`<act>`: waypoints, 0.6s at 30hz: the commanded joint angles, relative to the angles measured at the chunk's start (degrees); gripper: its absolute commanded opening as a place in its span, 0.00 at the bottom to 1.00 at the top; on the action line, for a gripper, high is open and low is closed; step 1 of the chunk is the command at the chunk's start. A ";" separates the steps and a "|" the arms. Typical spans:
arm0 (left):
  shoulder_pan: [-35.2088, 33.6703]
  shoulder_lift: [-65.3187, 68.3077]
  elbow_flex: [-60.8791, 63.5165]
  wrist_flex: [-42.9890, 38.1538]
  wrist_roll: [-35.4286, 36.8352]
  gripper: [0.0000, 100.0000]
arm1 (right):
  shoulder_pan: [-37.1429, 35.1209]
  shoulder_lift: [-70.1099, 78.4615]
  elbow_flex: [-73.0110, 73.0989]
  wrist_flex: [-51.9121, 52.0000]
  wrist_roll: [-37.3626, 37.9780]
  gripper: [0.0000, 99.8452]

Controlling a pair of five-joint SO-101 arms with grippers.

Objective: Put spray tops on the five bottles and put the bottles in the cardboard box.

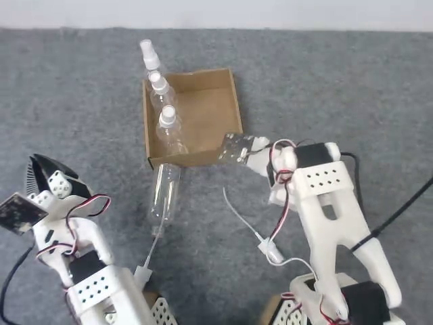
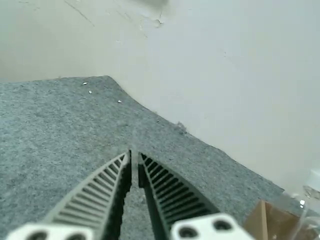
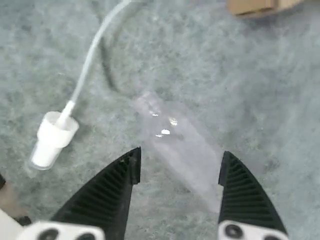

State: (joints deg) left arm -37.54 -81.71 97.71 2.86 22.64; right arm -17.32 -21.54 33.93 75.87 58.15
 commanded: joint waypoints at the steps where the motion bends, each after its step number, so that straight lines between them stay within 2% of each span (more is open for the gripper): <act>1: 0.26 -0.70 -0.75 0.09 -0.44 0.01 | -3.47 -2.95 1.49 0.31 2.02 0.21; 10: 0.26 -0.70 -0.75 0.18 -0.44 0.01 | -1.98 -2.95 4.04 -0.22 6.86 0.21; 18: 0.26 -0.70 -0.75 0.18 -0.44 0.01 | 0.31 -2.95 9.41 -8.13 7.82 0.21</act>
State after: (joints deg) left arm -37.54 -81.71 97.71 2.86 22.64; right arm -18.90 -21.54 42.46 71.30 64.66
